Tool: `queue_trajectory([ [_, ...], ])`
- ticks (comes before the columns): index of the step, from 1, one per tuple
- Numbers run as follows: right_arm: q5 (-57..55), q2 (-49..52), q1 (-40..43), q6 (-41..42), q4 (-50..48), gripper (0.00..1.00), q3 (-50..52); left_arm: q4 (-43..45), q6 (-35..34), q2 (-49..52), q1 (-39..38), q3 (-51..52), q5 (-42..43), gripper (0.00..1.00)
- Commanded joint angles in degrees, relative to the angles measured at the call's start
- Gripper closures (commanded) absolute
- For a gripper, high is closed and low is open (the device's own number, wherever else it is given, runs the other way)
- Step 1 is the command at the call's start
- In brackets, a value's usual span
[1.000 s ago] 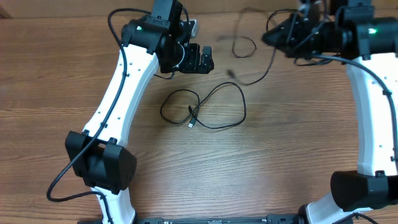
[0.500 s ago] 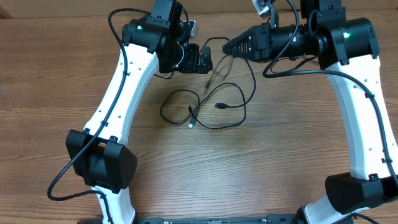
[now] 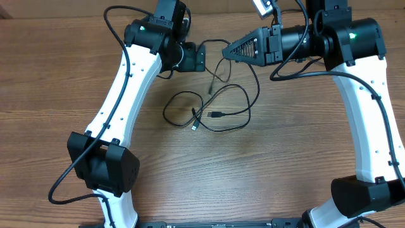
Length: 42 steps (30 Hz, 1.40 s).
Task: Untangle cables
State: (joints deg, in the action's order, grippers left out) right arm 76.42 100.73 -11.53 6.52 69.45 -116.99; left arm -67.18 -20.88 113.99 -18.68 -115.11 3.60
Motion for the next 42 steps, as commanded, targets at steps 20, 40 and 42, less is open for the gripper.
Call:
queue_trajectory([
  [20,13.51,-10.03,0.04,2.64,-0.66,0.96,-0.48,1.81,-13.00,0.28,8.20,-0.39,-17.57,0.03],
  [40,-22.43,-12.37,18.16,14.43,-5.18,0.96,-0.46,-4.28,-13.00,0.28,18.03,-0.37,-17.70,0.02],
  [42,-33.18,-12.37,20.85,15.87,-4.39,0.96,-0.46,-5.03,-13.00,0.28,18.71,-0.37,-17.70,0.02],
])
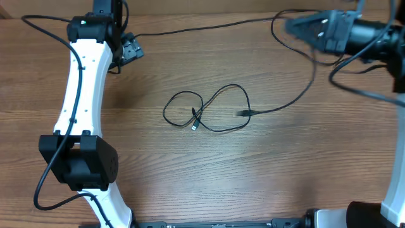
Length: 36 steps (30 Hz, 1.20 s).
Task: Untangle cables
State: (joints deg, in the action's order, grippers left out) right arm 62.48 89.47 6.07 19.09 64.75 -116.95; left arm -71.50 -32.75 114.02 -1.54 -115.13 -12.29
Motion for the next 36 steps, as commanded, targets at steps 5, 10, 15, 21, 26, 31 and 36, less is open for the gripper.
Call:
queue_trajectory([
  [5,-36.65,-1.11,6.62,6.14,1.68,0.96,-0.50,-1.14,-1.14,0.26,1.86,-0.37,-1.60,0.02],
  [10,-51.32,-1.05,7.23,7.02,3.39,0.96,-0.50,-1.38,-1.11,0.26,1.86,-0.35,-1.60,0.01],
  [15,-64.43,-0.83,7.23,12.09,4.92,0.96,-0.48,-1.95,-1.11,0.26,1.86,-0.37,-0.50,0.01],
  [21,-71.63,-0.50,7.19,15.43,5.60,0.96,-0.44,-2.10,-1.09,0.26,1.86,-0.35,0.37,0.00],
  [26,-72.22,-0.17,7.19,15.45,5.46,0.96,-0.44,-2.21,4.92,0.26,1.84,-0.35,6.62,0.01],
  [31,-77.29,0.20,7.19,17.40,5.66,0.96,-0.44,-1.75,13.60,0.26,1.84,-0.37,14.64,0.00],
  [36,-77.42,0.28,7.19,17.40,5.66,0.96,-0.44,-1.64,22.45,0.26,1.49,-0.35,23.89,0.00],
])
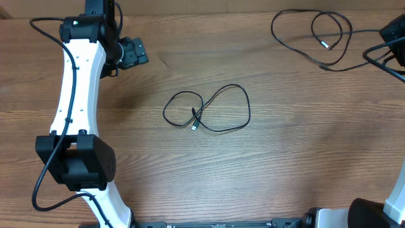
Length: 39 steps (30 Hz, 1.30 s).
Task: Untangle cables
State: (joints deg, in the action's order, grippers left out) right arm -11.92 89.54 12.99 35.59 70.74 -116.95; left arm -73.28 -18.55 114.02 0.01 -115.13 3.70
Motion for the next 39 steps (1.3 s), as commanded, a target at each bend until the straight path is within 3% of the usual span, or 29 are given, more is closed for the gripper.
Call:
queue_trajectory([
  [1,-3.02,0.24,0.26,0.90,-0.33,0.96,-0.42,0.13,8.85,0.26,-0.24,-0.35,8.72,0.00],
  [16,-2.34,0.61,0.24,0.85,0.09,0.96,-0.39,-0.04,10.19,0.26,-5.09,-0.35,10.32,0.00],
  [28,17.53,6.78,0.15,-4.26,0.13,0.96,-0.39,-0.22,6.47,0.26,-7.96,-0.35,9.27,0.00],
  [39,9.75,15.23,0.15,-4.17,2.56,0.96,-0.39,-1.70,6.54,0.26,-7.96,-0.35,9.25,0.00],
])
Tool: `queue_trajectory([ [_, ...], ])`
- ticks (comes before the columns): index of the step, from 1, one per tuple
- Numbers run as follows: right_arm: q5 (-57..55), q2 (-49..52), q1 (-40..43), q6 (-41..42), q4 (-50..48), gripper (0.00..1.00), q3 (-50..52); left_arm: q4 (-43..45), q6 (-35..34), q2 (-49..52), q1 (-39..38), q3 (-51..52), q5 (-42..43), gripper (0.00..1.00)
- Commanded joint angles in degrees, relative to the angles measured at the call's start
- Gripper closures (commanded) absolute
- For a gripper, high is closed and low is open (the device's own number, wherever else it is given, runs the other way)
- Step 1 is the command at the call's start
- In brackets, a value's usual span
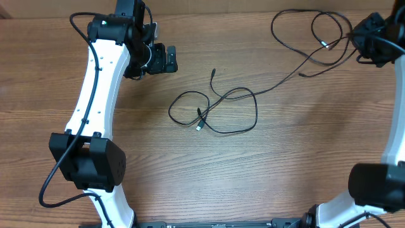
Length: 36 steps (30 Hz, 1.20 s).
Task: Untangle cables
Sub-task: 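Release the cable and move the right gripper back toward the center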
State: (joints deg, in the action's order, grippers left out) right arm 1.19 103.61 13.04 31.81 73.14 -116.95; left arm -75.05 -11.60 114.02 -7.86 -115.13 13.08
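A thin black cable lies looped in a figure-eight at the table's middle, one plug inside the loop. A second black cable runs from a free end above the loop, crosses the loop's top, and rises to a loose coil at the far right. My left gripper hovers left of that free end, apart from it, with nothing between its fingers. My right gripper is just right of the coil; its fingers are too small to read.
The wooden table's far edge runs close behind both grippers. The left arm spans the table's left side and the right arm its right edge, each trailing its own black supply cable.
The second cable, then bunched wholly at the far right, now reaches to the middle and crosses the loop. The left gripper has moved right, the right gripper further into view. The loop has shifted slightly right.
Both grippers were close together above the tangled cables at the middle. Then they were far apart, with one cable stretched between them and the loop left behind. Then that cable lay coiled at the far right. Now one of its ends is over the loop again.
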Motion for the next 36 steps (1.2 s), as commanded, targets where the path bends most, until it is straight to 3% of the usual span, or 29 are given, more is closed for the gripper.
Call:
queue_trajectory([
  [1,-4.90,1.86,0.11,-0.07,0.50,0.96,-0.39,0.07,-0.42,0.26,-0.09,-0.37,-0.13,0.00],
  [4,-9.20,2.95,0.11,0.31,1.18,0.96,-0.37,0.07,-0.42,0.26,-0.09,-0.35,-0.13,0.00],
  [10,-25.55,3.34,0.28,9.55,2.29,0.96,1.79,0.04,-0.42,0.26,-0.09,-0.37,-0.13,0.00],
  [18,-34.51,5.57,0.81,10.21,-3.54,0.96,8.37,-0.02,-0.39,0.26,-0.09,-0.37,-0.15,0.00],
  [21,-34.82,7.15,1.99,10.19,-5.33,0.92,9.66,0.02,-0.39,0.26,-0.09,-0.37,-0.15,0.00],
  [33,-31.76,12.94,9.46,10.14,-7.06,0.93,9.75,0.31,-0.42,0.26,-0.07,-0.37,-0.13,0.00],
  [36,-31.74,13.40,10.21,10.16,-7.45,0.84,9.75,0.24,-0.42,0.26,-0.07,-0.35,-0.13,0.00],
])
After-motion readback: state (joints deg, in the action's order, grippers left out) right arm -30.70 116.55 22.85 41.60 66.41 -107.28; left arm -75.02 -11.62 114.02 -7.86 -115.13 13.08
